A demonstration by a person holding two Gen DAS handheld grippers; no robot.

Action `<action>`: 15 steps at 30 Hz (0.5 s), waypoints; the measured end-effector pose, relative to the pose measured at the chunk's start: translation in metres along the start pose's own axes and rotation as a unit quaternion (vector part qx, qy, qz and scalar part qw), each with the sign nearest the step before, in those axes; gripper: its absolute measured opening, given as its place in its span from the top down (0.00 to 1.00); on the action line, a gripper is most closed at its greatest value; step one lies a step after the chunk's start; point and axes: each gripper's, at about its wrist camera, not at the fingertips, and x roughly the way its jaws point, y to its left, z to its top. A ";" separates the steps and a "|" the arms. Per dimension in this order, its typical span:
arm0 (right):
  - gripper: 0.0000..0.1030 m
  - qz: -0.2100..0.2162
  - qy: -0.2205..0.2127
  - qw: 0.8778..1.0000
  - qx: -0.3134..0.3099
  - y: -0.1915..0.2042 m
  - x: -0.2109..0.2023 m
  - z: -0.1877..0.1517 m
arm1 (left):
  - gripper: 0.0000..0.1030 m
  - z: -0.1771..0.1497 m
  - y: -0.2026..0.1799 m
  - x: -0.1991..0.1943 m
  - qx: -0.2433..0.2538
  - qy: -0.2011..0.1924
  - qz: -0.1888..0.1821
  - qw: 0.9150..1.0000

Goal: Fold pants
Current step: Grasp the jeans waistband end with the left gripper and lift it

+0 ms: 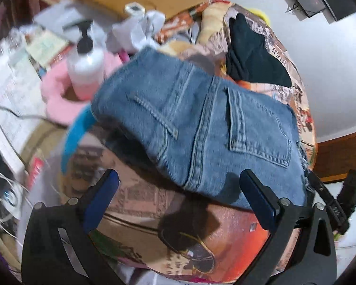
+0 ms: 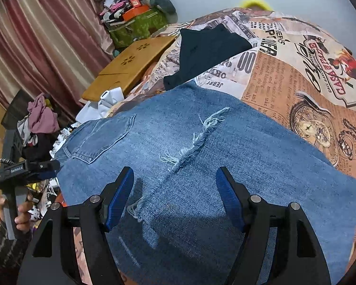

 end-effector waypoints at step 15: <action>0.32 0.011 0.003 1.000 -0.013 -0.002 0.002 0.001 | 0.12 0.023 0.010 0.038 -0.044 0.011 -0.087 0.995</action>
